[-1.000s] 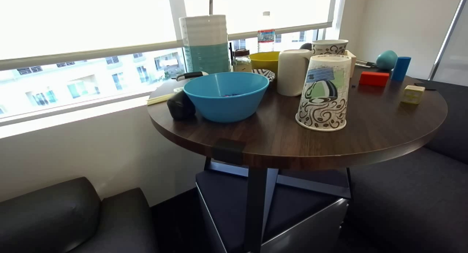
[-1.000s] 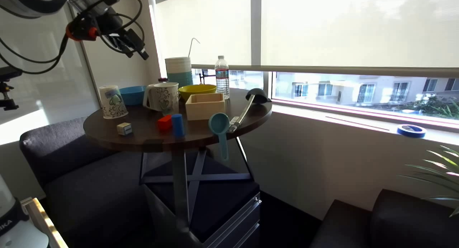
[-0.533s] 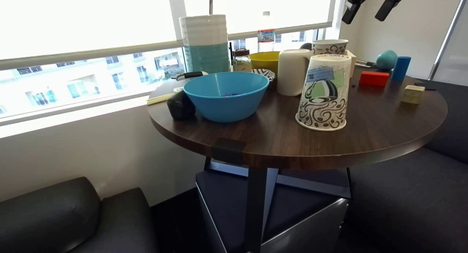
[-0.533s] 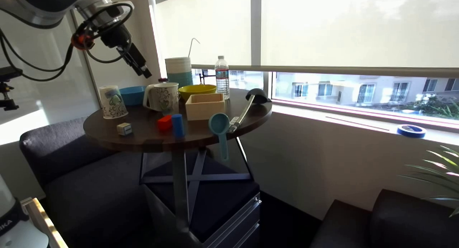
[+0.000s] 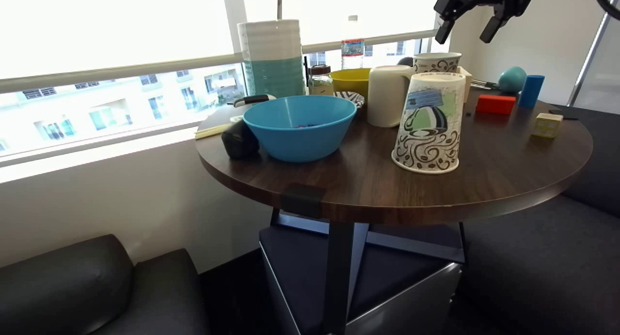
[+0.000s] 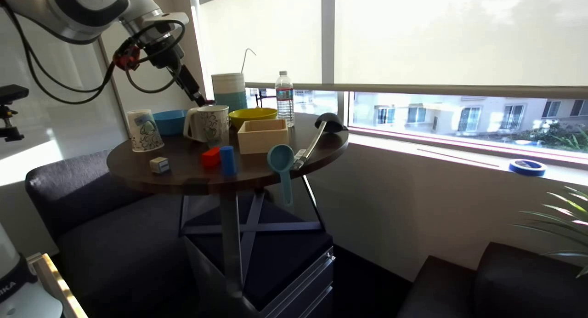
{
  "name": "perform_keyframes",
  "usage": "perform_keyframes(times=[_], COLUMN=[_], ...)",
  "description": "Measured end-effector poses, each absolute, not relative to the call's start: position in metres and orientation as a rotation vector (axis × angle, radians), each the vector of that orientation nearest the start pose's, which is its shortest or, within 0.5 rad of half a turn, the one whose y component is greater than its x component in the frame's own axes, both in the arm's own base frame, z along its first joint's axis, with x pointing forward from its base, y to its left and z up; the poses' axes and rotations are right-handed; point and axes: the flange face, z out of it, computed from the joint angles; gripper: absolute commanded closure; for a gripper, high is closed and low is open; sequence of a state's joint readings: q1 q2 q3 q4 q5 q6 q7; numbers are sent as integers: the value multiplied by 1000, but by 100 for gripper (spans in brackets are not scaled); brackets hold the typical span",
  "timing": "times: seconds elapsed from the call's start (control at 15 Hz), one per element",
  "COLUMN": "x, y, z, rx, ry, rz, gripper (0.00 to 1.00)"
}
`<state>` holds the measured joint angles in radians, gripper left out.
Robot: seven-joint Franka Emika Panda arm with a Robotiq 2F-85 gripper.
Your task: Put the paper cup lying on the table upside down and pick up the other paper cup and put it on top of the paper cup
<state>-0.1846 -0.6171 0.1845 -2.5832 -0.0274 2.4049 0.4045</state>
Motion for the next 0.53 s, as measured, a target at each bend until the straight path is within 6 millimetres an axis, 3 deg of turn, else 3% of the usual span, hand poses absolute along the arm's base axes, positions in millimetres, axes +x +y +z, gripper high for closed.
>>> perform_keyframes(times=[0.27,0.4,0.53], x=[412,415,418], y=[-8,-14,-18], z=[492,482,475], rx=[-3037,-3038,-3036], ry=[684,727,755], rz=[-669,-634,-605], gripper=[0,26,41])
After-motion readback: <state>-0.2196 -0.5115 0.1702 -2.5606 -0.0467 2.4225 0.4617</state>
